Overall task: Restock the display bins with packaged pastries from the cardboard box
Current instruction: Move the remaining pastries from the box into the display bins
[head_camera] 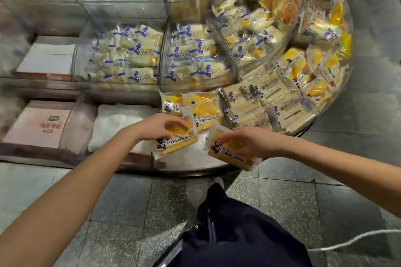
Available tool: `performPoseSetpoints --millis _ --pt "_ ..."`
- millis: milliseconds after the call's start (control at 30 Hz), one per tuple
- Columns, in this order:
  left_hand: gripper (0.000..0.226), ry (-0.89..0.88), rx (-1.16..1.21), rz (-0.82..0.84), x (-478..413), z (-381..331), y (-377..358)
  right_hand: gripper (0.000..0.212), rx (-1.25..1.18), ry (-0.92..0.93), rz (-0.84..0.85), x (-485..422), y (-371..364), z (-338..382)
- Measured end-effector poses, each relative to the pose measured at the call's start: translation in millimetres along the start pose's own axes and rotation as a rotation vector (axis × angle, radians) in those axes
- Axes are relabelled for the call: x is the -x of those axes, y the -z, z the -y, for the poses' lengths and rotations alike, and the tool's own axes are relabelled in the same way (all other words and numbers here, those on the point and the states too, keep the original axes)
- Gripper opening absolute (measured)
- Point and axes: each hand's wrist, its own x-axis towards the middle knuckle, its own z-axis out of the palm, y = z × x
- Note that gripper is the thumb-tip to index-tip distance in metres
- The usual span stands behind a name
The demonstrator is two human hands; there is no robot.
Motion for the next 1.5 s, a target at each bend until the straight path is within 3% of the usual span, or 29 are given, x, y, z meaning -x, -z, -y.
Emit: performPoseSetpoints --millis 167,333,400,500,533,633,700,1033,1267,1500 --pt "0.057 -0.030 -0.161 0.126 -44.2 3.8 16.7 0.038 -0.001 0.066 0.087 -39.5 9.0 -10.1" --pt "0.063 -0.018 -0.254 0.046 -56.9 13.6 22.8 0.035 -0.008 0.106 0.156 -73.2 2.7 -24.3" --pt "0.054 0.021 -0.134 -0.046 -54.4 22.1 13.3 0.035 0.014 0.116 0.171 -85.6 -1.9 -29.5" --pt "0.023 -0.012 -0.085 -0.199 -51.7 23.7 -5.9 0.040 0.070 0.130 0.167 -99.9 -7.9 -37.4" --pt "0.027 -0.005 -0.113 -0.227 -51.6 22.5 -11.5 0.043 0.091 0.139 0.163 -102.9 -8.1 -38.9" --pt "0.074 -0.010 -0.110 -0.280 -53.4 24.7 -24.2 0.048 0.153 0.198 0.149 -109.5 -9.4 -41.8" --pt "0.086 -0.047 -0.161 -0.239 -57.3 25.9 -29.4 0.050 0.191 0.245 0.142 -111.6 -13.0 -43.7" --pt "0.081 -0.149 -0.166 -0.091 -71.9 29.6 -34.3 0.061 0.368 0.326 0.090 -115.6 -15.8 -44.2" --pt "0.099 -0.162 -0.247 0.004 -82.6 16.2 -26.1 0.065 0.633 0.246 -0.172 -96.0 -50.0 -51.4" --pt "0.090 -0.182 -0.233 0.101 -80.4 12.2 -22.7 0.110 0.639 0.179 -0.207 -77.0 -84.0 -56.5"
